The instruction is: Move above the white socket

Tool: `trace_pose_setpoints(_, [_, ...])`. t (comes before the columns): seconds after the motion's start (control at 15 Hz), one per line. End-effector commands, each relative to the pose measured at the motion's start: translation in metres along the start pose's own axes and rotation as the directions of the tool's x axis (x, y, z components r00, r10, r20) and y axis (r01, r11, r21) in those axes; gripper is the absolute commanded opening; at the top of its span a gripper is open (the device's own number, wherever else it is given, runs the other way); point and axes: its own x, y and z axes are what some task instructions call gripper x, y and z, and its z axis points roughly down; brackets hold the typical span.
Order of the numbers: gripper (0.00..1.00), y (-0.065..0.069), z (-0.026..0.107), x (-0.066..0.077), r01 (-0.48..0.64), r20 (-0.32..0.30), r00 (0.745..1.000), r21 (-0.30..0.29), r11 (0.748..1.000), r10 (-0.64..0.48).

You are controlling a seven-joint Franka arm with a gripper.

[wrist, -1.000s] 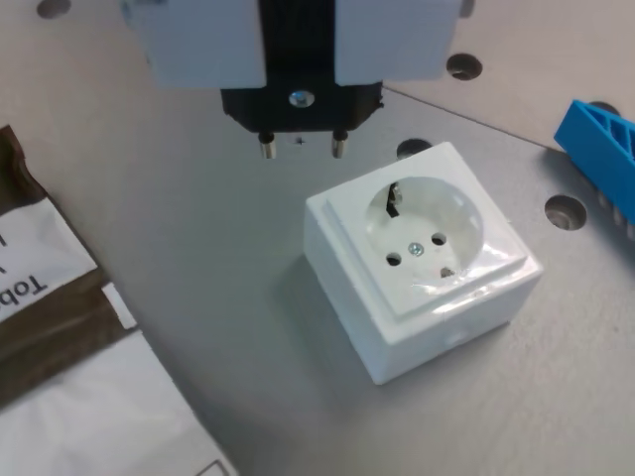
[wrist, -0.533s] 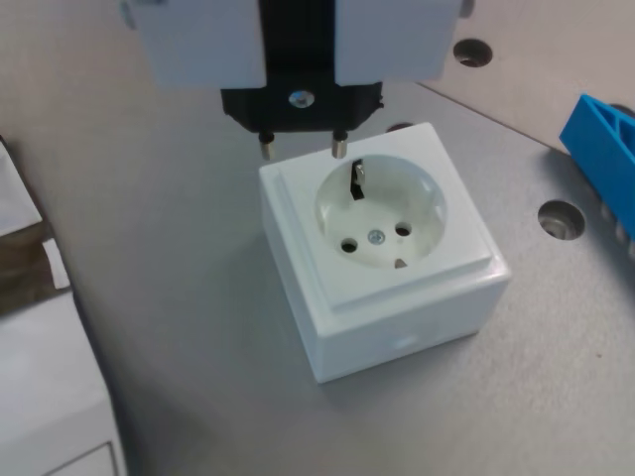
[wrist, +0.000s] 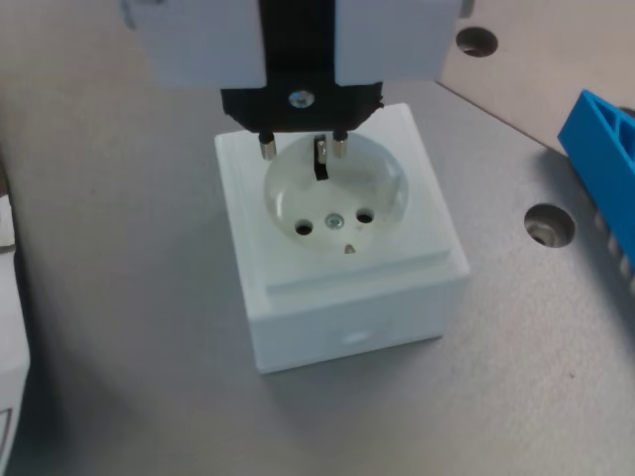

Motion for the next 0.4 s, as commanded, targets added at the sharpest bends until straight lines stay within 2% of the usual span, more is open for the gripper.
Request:
trace_pose_setpoints(0.07, [0.0,-0.0058,0.0086,-0.0027,0.109,-0.073,0.99,-0.094,0.99,-0.116])
trace_pose_setpoints(0.4, [0.0,-0.0091,0.0126,-0.0025,0.088,-0.078,0.992,-0.093,0.992,-0.096])
